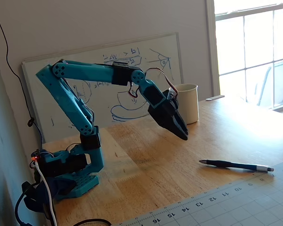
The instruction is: Grasp a pen and put it in a mug.
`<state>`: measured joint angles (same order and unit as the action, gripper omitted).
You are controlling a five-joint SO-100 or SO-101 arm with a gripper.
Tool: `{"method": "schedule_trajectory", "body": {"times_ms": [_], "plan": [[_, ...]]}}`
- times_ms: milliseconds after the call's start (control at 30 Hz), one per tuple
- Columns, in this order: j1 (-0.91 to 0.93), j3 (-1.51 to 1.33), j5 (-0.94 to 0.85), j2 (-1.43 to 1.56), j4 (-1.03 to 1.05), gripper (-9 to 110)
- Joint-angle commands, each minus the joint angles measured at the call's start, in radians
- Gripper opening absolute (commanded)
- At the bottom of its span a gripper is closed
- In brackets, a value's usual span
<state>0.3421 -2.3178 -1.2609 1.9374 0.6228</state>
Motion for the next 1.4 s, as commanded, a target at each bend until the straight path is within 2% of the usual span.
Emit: {"method": "schedule_trajectory", "body": {"times_ms": [0, 233, 500, 833, 1367], "plan": [[0.043, 0.132, -0.009, -0.101, -0.126, 7], [0.080, 0.235, -0.009, -0.249, -0.219, 7], [0.120, 0.334, -0.011, -0.310, -0.221, 8], [0.170, 0.436, -0.011, -0.430, -0.221, 17], [0.229, 0.588, -0.011, -0.620, -0.222, 17]]}}
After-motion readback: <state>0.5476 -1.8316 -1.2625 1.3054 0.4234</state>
